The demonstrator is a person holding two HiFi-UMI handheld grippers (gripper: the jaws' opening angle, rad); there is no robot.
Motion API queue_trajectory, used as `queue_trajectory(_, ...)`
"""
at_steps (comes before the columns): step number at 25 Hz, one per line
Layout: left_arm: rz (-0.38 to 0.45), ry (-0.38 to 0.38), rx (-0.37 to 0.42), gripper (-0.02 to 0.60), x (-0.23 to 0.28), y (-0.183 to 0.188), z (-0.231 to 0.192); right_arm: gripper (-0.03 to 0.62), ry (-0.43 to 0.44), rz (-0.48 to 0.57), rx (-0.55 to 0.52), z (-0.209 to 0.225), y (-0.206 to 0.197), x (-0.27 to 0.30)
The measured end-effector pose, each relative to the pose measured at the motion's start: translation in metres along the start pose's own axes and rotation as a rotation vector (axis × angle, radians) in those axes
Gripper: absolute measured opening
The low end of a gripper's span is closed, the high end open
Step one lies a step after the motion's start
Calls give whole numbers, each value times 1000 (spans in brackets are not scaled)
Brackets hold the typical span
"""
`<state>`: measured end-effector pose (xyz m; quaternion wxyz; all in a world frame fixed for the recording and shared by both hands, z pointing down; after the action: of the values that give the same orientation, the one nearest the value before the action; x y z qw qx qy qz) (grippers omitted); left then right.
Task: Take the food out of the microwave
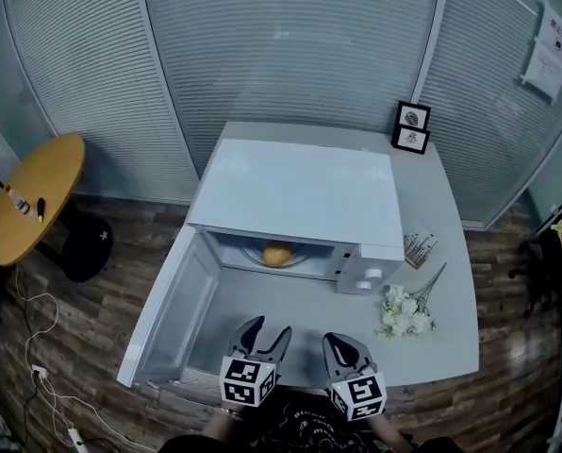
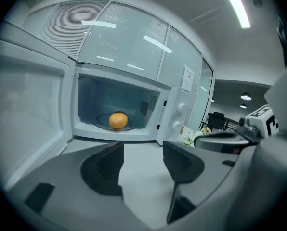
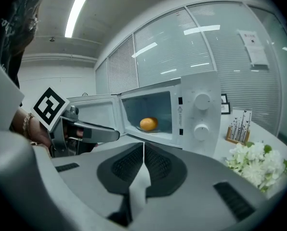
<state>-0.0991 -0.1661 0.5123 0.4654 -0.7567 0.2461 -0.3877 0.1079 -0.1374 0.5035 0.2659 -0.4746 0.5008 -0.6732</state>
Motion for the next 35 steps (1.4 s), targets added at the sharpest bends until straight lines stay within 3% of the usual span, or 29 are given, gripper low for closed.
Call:
queue_trajectory(8, -30, -24, 54, 299, 35, 23, -32, 6, -61, 9, 21, -10, 4, 18)
queue_trajectory(24, -28, 53, 74, 353, 105, 53, -81, 6, -194, -52, 42, -26, -6, 19)
queue_trajectory(35, -75, 98, 56, 359, 138, 56, -93, 6, -186, -95, 44, 2, -2, 29)
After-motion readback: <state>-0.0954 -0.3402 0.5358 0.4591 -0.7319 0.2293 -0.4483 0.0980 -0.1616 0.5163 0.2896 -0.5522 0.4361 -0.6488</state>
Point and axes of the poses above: the fingertips, and each gripper's own axes: x forward along the fingers, z to its right, y out of its top, the point moved 10 cm from there along -x, backward along the fingers, and after that the axes turned 7 degrees about -y, right-handed, at the moved point
